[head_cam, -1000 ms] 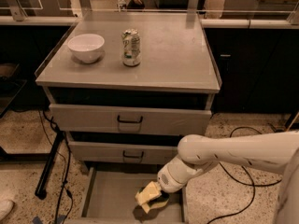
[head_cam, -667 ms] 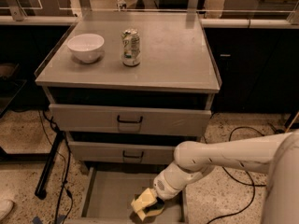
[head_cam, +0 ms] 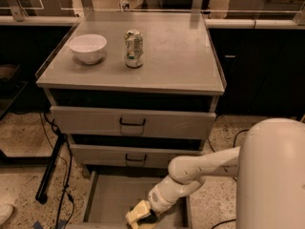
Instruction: Place sponge into bottom drawer
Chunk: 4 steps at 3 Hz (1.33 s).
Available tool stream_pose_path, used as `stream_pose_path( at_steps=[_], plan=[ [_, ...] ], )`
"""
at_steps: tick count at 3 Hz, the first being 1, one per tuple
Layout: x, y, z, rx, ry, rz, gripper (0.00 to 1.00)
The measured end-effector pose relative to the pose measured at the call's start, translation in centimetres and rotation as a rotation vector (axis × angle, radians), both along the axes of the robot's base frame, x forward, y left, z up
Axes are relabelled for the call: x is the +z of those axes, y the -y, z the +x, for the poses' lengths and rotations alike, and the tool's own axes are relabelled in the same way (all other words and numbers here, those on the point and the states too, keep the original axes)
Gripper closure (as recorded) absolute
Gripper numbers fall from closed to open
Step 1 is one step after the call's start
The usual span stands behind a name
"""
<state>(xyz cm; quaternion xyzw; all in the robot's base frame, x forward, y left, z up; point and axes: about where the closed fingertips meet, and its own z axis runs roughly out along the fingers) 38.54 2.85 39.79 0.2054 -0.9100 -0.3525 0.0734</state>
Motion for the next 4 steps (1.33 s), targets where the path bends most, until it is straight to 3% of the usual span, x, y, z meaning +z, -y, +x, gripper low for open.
stream_pose_path(
  at_steps=[1,3,4],
  plan=[
    [-1.1,-0.4,-0.4,-0.004,-0.025,0.006,1.00],
    [-2.4,-0.4,2.4,-0.111,0.010,0.078,1.00],
    [-3.1,-0.3,3.7,-0.151,0.022,0.077,1.00]
  ],
)
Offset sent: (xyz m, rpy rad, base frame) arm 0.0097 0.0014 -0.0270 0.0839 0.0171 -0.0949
